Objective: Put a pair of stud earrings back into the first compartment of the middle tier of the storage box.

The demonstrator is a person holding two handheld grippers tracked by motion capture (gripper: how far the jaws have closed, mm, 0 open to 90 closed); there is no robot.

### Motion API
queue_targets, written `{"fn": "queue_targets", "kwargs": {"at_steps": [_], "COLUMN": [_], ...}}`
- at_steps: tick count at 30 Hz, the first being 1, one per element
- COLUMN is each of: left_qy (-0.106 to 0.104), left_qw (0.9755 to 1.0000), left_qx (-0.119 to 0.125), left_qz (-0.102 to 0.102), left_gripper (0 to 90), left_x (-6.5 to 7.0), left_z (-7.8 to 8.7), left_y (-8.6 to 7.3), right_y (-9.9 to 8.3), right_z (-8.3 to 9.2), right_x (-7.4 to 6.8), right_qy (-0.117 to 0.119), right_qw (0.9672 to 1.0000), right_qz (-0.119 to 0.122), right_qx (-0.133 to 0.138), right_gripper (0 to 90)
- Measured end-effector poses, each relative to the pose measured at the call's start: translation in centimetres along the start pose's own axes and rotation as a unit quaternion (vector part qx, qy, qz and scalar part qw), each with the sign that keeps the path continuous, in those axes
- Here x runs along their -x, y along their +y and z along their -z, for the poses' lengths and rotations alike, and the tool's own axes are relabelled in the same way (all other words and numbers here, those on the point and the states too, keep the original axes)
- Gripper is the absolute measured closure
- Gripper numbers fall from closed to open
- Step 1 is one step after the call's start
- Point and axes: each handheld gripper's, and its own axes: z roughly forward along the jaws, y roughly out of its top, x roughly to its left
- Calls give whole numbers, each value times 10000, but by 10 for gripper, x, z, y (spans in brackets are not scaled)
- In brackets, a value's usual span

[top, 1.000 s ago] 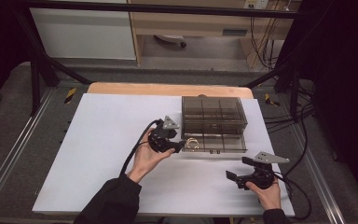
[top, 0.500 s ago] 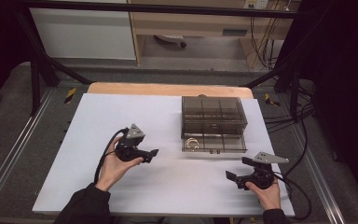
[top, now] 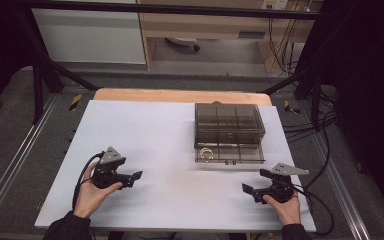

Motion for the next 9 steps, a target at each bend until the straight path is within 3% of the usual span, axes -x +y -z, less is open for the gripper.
{"fn": "queue_targets", "kwargs": {"at_steps": [9], "left_qy": [93], "left_qw": [9999], "left_qx": [38], "left_qz": [30], "left_gripper": [154], "left_x": [-11], "left_z": [10], "left_y": [-19], "right_y": [0], "right_z": [-1], "right_x": [0], "right_qy": [0], "right_qw": [10000], "right_qz": [-9], "right_qx": [-25], "right_gripper": [6]}}
